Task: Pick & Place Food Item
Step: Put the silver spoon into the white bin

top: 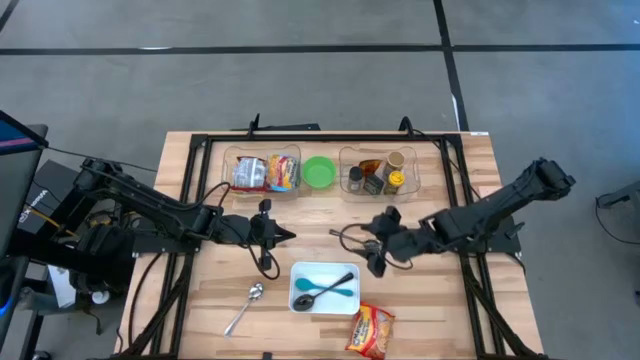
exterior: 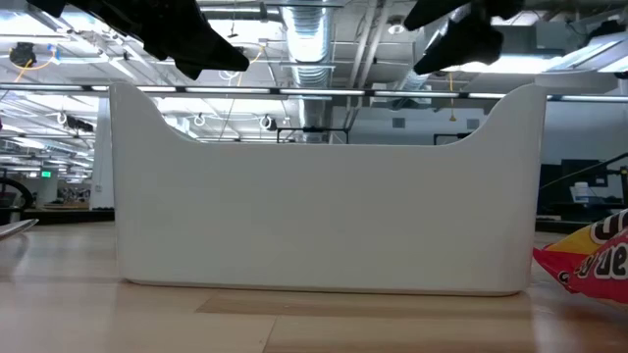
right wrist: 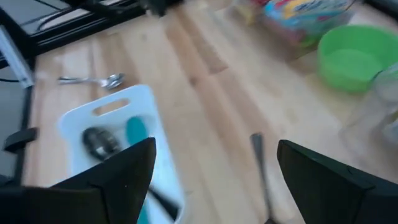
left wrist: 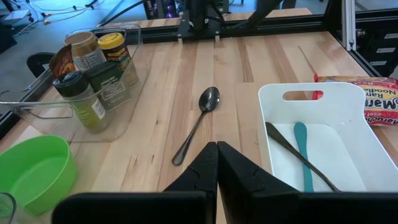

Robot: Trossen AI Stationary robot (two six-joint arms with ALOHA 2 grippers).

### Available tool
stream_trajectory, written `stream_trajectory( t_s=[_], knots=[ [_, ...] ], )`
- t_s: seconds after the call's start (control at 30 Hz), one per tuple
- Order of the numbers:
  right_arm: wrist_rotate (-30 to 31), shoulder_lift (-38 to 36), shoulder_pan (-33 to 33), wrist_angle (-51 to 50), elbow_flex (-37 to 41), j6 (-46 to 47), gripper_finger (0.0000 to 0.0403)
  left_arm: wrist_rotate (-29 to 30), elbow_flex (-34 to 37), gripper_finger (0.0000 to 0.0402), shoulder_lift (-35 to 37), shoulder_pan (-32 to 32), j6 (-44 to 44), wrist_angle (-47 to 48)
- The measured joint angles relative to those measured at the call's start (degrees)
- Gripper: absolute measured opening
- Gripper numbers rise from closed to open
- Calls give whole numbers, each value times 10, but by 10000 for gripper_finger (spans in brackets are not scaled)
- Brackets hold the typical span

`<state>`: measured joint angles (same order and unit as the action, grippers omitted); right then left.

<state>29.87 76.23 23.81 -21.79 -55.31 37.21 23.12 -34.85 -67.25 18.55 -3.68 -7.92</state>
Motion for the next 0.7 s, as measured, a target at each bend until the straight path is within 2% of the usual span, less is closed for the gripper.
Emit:
stream_trajectory(
  t_s=[0.3,0.43,0.53,0.7],
  knots=[
    [18,0,59,-73,0,148,329,0,0,4,0,0,-1,2],
    [31,0,82,-110,0,211,329,-11,0,4,0,0,-28,26],
    [64,0,101,-112,0,227,329,-43,0,4,2,0,-60,52],
    [95,0,112,-108,0,228,329,-136,0,4,2,0,-142,115]
  ],
)
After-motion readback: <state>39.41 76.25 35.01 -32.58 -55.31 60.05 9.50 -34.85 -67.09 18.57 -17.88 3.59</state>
